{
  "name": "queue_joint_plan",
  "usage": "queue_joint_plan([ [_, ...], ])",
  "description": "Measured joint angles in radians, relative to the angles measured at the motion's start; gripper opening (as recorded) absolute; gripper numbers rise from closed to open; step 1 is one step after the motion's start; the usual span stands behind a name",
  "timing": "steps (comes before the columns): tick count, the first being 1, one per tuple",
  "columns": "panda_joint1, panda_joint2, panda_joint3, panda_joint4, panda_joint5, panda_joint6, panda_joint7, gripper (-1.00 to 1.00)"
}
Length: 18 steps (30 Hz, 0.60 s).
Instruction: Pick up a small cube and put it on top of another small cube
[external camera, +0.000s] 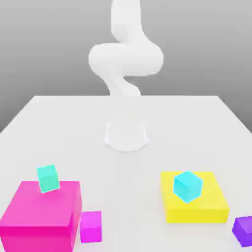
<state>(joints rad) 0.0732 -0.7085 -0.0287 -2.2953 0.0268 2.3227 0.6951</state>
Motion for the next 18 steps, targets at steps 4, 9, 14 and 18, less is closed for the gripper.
queue_joint_plan([
  [4,0.111,0.152,-0.038,0.008,0.051,0.037,-0.178,0.00],
  [9,0.224,0.335,-0.064,0.018,0.116,0.081,-0.394,0.00],
  [14,0.306,0.517,-0.055,0.027,0.170,0.124,-0.603,0.00],
  [18,0.365,0.660,-0.028,0.034,0.186,0.163,-0.751,0.00],
])
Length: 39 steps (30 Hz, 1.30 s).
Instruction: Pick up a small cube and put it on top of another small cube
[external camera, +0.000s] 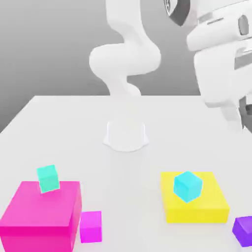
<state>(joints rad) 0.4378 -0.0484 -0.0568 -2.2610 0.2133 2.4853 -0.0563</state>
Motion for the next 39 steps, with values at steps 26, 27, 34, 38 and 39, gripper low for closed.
queue_joint_plan([
  [26,0.146,0.523,0.056,0.034,-0.216,0.216,-0.295,-1.00],
  [27,0.146,0.488,0.056,0.026,-0.216,0.189,-0.296,-1.00],
  [34,-0.036,0.251,-0.032,-0.073,-0.215,0.057,-0.618,-1.00],
  [38,-0.171,0.129,-0.117,-0.138,-0.230,0.002,-0.837,-1.00],
  [39,-0.221,0.092,-0.142,-0.157,-0.239,-0.014,-0.905,-1.00],
])
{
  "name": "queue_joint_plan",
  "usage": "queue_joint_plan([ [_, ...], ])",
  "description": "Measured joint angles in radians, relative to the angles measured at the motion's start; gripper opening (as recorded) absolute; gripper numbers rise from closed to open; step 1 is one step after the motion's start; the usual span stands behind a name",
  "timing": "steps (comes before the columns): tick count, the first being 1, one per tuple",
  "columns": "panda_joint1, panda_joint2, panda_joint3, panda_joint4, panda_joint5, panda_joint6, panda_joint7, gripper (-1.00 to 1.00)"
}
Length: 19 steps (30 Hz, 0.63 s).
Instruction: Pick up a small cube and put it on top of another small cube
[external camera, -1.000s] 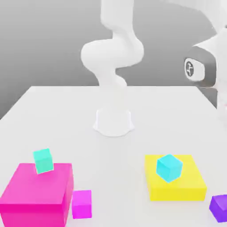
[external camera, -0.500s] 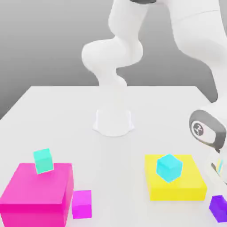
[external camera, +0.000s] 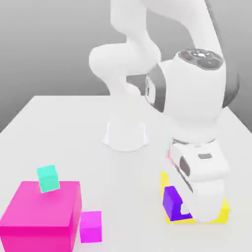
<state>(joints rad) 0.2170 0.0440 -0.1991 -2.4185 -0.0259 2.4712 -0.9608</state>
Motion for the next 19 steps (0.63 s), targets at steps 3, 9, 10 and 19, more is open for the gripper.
queue_joint_plan([
  [3,-0.144,-0.095,-0.042,-0.055,-0.027,-0.039,-0.177,-1.00],
  [9,-0.265,-0.268,-0.183,-0.166,-0.107,-0.098,-0.495,-1.00],
  [10,-0.281,-0.282,-0.207,-0.182,-0.116,-0.096,-0.535,-1.00],
  [19,-0.279,-0.154,-0.249,-0.237,-0.057,0.081,-0.628,1.00],
])
